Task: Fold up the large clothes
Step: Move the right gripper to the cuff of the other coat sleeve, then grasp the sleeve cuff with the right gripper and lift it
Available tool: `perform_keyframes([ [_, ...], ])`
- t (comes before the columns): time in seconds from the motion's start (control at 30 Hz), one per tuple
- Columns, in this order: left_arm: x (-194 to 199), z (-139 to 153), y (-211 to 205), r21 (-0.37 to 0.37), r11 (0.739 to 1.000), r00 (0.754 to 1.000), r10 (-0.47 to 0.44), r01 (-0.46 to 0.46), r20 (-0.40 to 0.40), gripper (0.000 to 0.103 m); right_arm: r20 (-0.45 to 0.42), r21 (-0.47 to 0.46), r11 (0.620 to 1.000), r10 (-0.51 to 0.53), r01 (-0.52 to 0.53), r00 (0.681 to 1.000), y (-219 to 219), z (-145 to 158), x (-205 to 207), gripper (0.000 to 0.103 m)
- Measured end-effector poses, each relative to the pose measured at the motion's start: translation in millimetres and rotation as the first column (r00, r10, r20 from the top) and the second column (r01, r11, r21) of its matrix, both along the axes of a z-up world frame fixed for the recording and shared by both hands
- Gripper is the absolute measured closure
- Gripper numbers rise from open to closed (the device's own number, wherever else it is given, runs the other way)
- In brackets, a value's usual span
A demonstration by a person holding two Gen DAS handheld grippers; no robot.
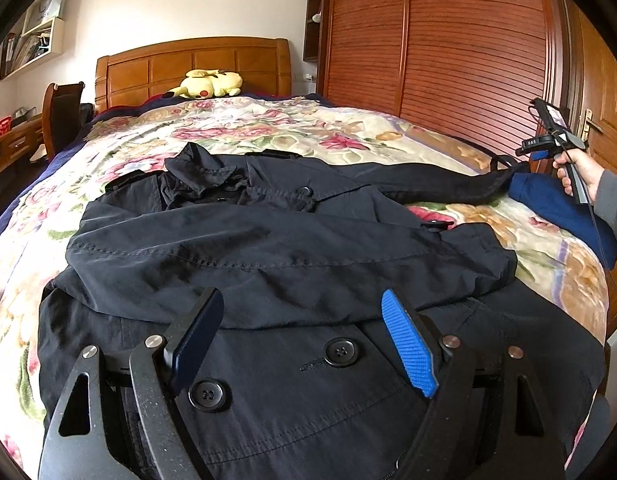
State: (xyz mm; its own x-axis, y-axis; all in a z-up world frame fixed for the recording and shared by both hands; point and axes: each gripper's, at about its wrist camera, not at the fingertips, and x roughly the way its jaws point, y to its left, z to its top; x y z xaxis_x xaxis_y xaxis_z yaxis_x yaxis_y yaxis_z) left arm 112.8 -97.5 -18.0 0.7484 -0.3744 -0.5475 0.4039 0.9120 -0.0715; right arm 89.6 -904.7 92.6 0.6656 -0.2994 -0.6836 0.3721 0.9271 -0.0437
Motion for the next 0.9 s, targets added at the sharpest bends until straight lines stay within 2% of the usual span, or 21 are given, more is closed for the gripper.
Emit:
perform_keyframes([
  [0.1,-0.5,-0.3,0.3,0.001,1.000,1.000,-0.001,0.001,-0.001,0.021,-0.009,0.055,0.998,-0.032,0.032,0.999,-11.4,-9.1,7.7,0.041],
  [0.2,-0.8,-1.0,-0.2,0.001,1.000,1.000,0.000,0.000,-0.002,0.021,-0.019,0.087,0.995,-0.039,0.040,0.999,-14.5,-16.1,14.6,0.048],
  [0.23,-0.8,-1.2,-0.2,0.002,1.000,1.000,0.000,0.000,-0.002,0.021,-0.028,0.084,0.995,-0.045,0.047,0.999,-14.1,-18.6,16.2,0.053],
  [0.27,-0.8,-0.9,-0.2,0.002,1.000,1.000,-0.001,0.001,-0.002,0.021,-0.041,0.073,0.995,-0.062,0.065,0.997,-13.2,-20.2,17.9,0.062],
  [0.37,-1.0,-1.6,-0.4,0.003,1.000,1.000,-0.001,0.001,-0.002,0.021,-0.046,0.091,0.993,-0.065,0.069,0.997,-12.3,-23.4,20.2,0.076],
  [0.47,-0.6,-3.1,0.0,0.003,1.000,1.000,0.000,0.000,-0.005,0.021,-0.037,0.066,0.997,-0.030,0.032,0.999,-2.9,-19.3,19.1,0.089],
  [0.6,-2.5,-3.1,0.2,0.008,1.000,1.000,0.001,-0.001,0.001,0.021,0.026,0.032,0.999,0.039,-0.040,0.999,17.7,-3.1,11.2,0.093],
  [0.67,-4.0,-2.3,-0.5,0.013,1.000,1.000,-0.003,0.003,0.003,0.021,0.061,0.029,0.994,0.107,-0.108,0.992,35.4,7.7,5.4,0.094],
  [0.77,-7.5,-0.5,-1.0,0.019,1.000,1.000,-0.012,0.012,0.010,0.021,0.086,-0.012,0.975,0.224,-0.224,0.971,73.7,25.3,-2.9,0.094],
  [0.9,-12.1,5.1,2.4,0.009,1.000,1.000,-0.014,0.013,0.018,0.021,0.109,-0.077,0.928,0.372,-0.365,0.922,134.6,44.5,-20.8,0.094],
])
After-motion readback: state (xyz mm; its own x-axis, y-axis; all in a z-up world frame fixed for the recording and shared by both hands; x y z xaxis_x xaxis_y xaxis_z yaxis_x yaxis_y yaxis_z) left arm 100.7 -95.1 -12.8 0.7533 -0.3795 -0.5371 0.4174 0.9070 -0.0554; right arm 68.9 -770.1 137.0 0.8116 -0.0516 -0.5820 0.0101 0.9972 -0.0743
